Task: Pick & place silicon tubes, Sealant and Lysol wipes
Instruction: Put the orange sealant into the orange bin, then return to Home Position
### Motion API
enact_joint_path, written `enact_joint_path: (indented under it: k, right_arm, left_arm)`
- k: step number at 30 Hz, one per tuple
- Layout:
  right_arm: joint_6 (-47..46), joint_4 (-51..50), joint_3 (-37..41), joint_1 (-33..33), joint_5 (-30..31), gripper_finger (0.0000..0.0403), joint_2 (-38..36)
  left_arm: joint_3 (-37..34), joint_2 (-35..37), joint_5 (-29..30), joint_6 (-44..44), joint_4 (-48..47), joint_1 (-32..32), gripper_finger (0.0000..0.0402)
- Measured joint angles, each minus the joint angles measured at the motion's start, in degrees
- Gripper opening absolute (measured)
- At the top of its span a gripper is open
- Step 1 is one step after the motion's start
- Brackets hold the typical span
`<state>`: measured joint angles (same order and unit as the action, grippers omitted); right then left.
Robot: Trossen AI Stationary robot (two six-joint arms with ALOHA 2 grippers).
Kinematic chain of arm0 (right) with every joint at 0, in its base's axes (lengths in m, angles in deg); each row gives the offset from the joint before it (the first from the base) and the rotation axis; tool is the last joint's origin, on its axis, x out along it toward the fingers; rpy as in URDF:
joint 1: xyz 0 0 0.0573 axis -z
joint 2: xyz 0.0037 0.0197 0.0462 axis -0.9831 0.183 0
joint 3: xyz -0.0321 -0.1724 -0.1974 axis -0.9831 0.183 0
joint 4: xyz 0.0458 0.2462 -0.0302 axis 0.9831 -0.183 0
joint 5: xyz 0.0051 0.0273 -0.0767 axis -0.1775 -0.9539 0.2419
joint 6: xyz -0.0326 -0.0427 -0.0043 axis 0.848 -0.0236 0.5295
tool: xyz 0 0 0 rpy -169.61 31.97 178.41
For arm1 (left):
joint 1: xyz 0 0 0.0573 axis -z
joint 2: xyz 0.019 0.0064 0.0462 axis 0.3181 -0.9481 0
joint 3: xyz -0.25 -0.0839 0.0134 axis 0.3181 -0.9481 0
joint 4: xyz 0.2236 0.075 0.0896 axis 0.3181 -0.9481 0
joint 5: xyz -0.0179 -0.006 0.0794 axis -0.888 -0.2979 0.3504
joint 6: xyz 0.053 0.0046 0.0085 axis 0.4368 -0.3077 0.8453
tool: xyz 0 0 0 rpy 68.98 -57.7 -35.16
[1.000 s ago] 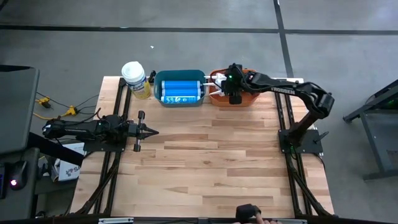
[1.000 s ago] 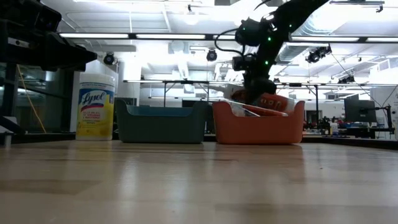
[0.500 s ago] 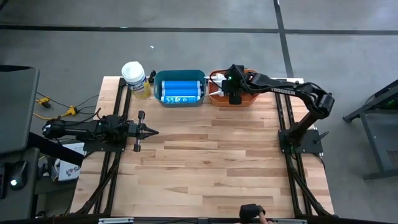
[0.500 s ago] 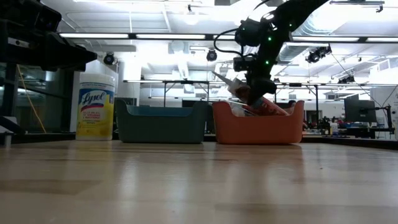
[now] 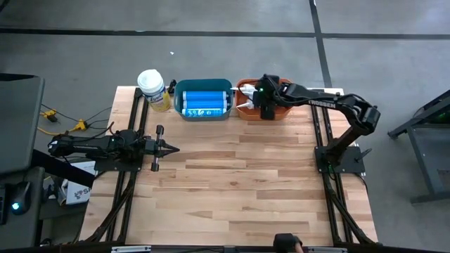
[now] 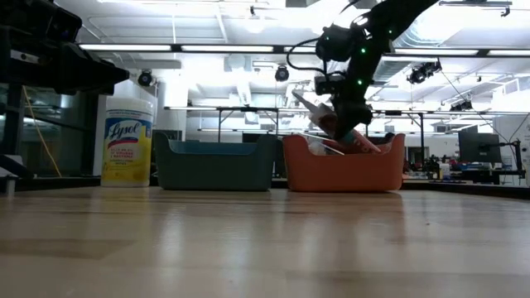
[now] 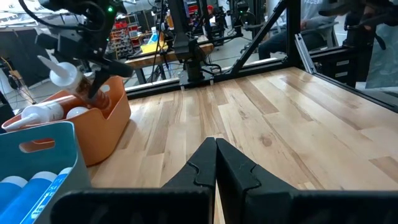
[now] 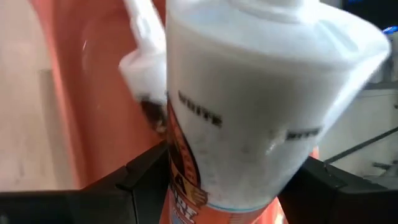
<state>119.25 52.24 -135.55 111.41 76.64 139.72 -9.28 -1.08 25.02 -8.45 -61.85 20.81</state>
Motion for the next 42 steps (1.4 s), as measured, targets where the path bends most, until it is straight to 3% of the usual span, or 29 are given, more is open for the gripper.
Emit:
enact_joint_path:
  k: [20,32,38,42]
  right_arm:
    - [-10.7,-2.9,1.1,-0.6,-3.7,0.0252,0.1]
    - [-16.8,-2.5,1.1,-2.4,3.0,0.0332,-3.6]
    - [-21.5,-6.2,1.0,-4.2,0.0,0.0343,-6.3]
    - [-24.4,-7.9,1.0,-5.8,-5.1,0.034,-6.8]
  left_arm:
    - [0.0,0.0,0.0,0.0,0.0,0.0,0.0]
    - [0.0,0.0,0.0,0.0,0.0,0.0,0.0]
    - [0.0,0.0,0.0,0.0,0.0,0.0,0.0]
    - [0.0,0.0,0.0,0.0,0.0,0.0,0.0]
